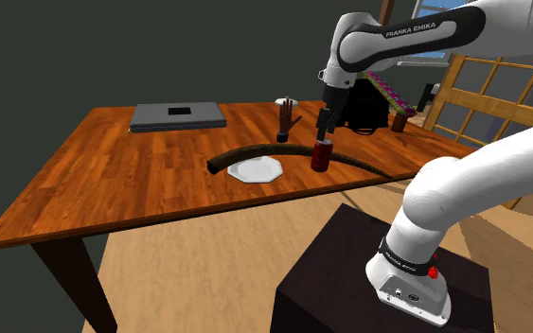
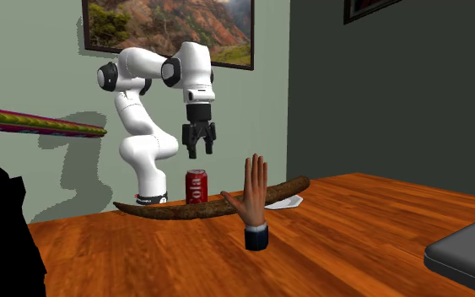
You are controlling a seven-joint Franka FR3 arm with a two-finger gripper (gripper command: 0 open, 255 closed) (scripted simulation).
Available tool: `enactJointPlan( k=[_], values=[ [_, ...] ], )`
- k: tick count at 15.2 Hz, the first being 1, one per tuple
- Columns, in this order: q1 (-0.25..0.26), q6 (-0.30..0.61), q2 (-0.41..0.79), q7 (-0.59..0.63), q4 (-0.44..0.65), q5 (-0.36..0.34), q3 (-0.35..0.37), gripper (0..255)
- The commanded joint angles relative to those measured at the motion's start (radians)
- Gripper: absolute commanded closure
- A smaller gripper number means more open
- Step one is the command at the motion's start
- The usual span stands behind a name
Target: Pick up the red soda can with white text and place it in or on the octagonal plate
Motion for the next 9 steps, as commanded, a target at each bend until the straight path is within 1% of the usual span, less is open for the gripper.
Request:
enactJointPlan(
  k=[1, 3, 9],
  values=[
    [-0.027, 0.04, 0.02, -0.033, -0.015, -0.04, -0.032, 0],
    [-0.049, 0.086, 0.05, -0.058, -0.025, -0.074, -0.059, 0],
    [-0.051, 0.176, 0.076, -0.057, -0.089, -0.081, -0.069, 0]
  ],
)
